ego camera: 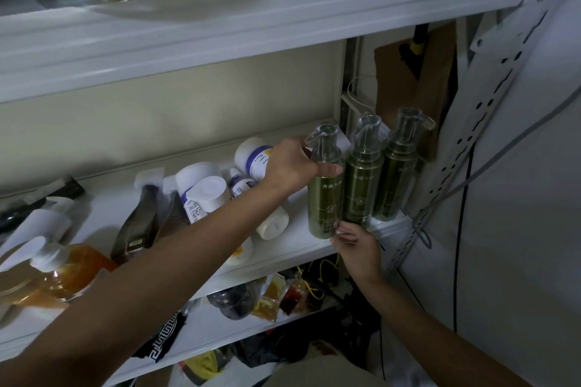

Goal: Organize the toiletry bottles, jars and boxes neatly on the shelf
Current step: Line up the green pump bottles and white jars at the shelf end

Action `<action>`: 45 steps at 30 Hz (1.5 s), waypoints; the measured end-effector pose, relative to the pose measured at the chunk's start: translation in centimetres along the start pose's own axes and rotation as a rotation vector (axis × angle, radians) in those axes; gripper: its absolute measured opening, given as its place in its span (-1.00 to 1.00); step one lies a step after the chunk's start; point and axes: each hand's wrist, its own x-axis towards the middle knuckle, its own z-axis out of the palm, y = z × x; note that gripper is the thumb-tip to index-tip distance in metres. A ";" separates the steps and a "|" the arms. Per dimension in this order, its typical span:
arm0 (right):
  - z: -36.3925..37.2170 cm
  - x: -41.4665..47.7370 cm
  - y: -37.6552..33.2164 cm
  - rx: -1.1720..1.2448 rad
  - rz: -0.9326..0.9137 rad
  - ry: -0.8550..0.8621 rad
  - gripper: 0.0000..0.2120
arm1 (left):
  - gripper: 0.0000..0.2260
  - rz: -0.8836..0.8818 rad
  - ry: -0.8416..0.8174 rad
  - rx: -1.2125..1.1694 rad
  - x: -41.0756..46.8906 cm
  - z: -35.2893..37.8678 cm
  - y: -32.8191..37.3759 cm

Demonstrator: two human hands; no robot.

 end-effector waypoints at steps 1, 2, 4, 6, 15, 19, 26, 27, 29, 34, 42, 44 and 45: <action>-0.1 -0.1 0.1 -0.003 -0.002 -0.002 -0.66 | -0.77 0.001 0.010 -0.034 -0.3 0.3 -0.4; -0.1 -0.1 0.2 -0.007 -0.004 0.001 -0.66 | -0.76 0.016 0.025 -0.052 -0.8 0.5 -0.8; -0.2 -0.2 0.4 -0.031 -0.017 0.005 -0.65 | -0.62 0.054 0.047 -0.089 -1.6 1.3 -2.1; -0.3 -0.3 0.5 -0.051 -0.028 -0.002 -0.63 | -0.59 0.059 0.034 -0.155 -2.6 2.4 -3.6; -1.0 -0.5 0.2 -0.085 -0.061 -0.086 -0.57 | -0.54 -0.068 0.033 -0.304 -5.2 8.4 -9.6; -1.0 -0.5 0.2 -0.125 -0.060 -0.096 -0.56 | -0.57 -0.074 0.091 -0.265 -4.7 8.8 -10.1; -1.5 0.0 -0.8 -0.175 0.025 -0.141 -0.58 | -0.58 -0.054 0.127 -0.177 -4.2 9.4 -10.6; -1.5 0.1 -0.9 -0.183 0.029 -0.145 -0.58 | -0.58 -0.054 0.130 -0.176 -4.2 9.4 -10.6; -1.6 0.2 -0.8 -0.198 0.025 -0.147 -0.57 | -0.58 -0.053 0.133 -0.172 -4.2 9.6 -10.6; -2.0 -0.1 -0.4 -0.233 0.032 -0.155 -0.53 | -0.54 -0.045 0.146 -0.163 -4.4 10.0 -10.7; -2.4 -0.4 -0.9 -0.241 0.046 -0.194 -0.50 | -0.52 -0.038 0.154 -0.107 -4.7 10.4 -10.7; -2.5 -0.5 -1.0 -0.261 0.034 -0.202 -0.50 | -0.52 -0.031 0.159 -0.086 -4.7 10.5 -10.8; -2.5 -0.5 -1.1 -0.263 0.034 -0.206 -0.50 | -0.52 -0.030 0.163 -0.078 -4.6 10.6 -10.9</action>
